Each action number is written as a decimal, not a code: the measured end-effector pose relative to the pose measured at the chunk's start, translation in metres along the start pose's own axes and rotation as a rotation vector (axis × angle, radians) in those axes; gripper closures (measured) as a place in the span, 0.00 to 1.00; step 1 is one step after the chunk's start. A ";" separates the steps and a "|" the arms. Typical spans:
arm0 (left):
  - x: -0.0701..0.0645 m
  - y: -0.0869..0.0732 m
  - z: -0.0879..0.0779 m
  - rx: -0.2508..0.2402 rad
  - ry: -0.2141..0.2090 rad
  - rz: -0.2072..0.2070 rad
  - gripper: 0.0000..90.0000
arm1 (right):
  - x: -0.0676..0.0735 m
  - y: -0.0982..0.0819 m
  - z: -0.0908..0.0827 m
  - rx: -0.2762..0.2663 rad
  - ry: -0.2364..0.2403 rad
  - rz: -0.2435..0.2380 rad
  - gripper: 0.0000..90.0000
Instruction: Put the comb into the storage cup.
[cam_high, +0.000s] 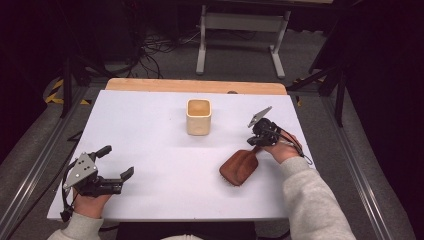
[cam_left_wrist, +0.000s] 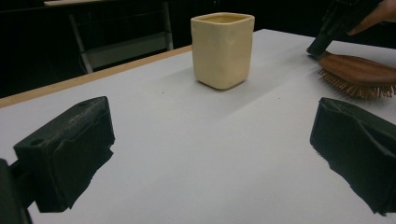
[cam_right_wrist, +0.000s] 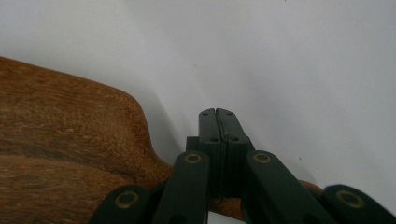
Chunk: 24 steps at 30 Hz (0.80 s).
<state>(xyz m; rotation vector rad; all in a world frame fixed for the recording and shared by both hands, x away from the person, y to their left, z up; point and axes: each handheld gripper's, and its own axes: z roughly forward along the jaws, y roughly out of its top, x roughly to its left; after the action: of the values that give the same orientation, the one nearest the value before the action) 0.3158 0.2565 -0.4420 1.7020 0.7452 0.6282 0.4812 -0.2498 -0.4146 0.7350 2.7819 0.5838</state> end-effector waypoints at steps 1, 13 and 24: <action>0.000 0.000 0.000 0.000 0.000 0.000 0.01 | 0.000 -0.001 0.001 0.010 -0.002 -0.005 1.00; 0.000 0.000 0.000 -0.001 0.001 -0.003 0.01 | 0.004 -0.008 0.002 0.090 0.010 -0.015 1.00; 0.000 0.001 0.002 0.002 -0.004 0.001 0.01 | 0.016 -0.015 -0.005 0.137 0.010 -0.040 1.00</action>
<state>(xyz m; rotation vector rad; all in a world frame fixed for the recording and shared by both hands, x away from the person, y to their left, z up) 0.3177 0.2548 -0.4417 1.7053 0.7428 0.6251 0.4604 -0.2550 -0.4180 0.7022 2.8614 0.3935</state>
